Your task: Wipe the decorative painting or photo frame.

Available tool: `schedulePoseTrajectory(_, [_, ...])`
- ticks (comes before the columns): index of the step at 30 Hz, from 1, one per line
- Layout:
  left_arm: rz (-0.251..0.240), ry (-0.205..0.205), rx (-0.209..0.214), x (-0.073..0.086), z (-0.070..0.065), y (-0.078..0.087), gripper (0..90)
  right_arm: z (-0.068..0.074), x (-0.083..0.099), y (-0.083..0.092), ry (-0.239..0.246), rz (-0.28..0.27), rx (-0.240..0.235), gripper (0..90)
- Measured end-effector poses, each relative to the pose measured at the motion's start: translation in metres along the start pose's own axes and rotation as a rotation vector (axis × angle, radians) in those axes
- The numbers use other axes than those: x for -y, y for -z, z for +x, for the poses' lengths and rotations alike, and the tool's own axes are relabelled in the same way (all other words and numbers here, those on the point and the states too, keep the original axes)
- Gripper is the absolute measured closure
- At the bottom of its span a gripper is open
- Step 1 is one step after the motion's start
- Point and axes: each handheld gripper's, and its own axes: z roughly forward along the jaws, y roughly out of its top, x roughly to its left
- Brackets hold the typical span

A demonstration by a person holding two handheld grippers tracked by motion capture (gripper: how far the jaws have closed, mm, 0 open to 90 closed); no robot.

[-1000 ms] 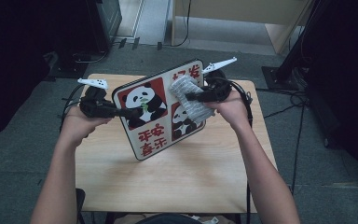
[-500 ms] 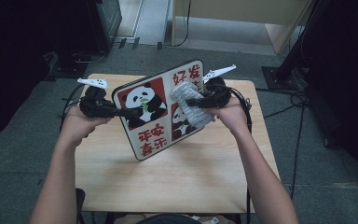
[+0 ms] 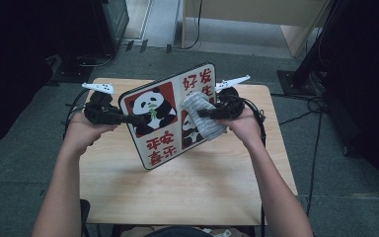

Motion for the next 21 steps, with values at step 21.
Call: schedulePoseTrajectory(21, [-0.002,0.001,0.001,0.0,0.0,0.0,78.4,-0.004,0.022,-0.01,-0.016,0.016,0.003,69.0])
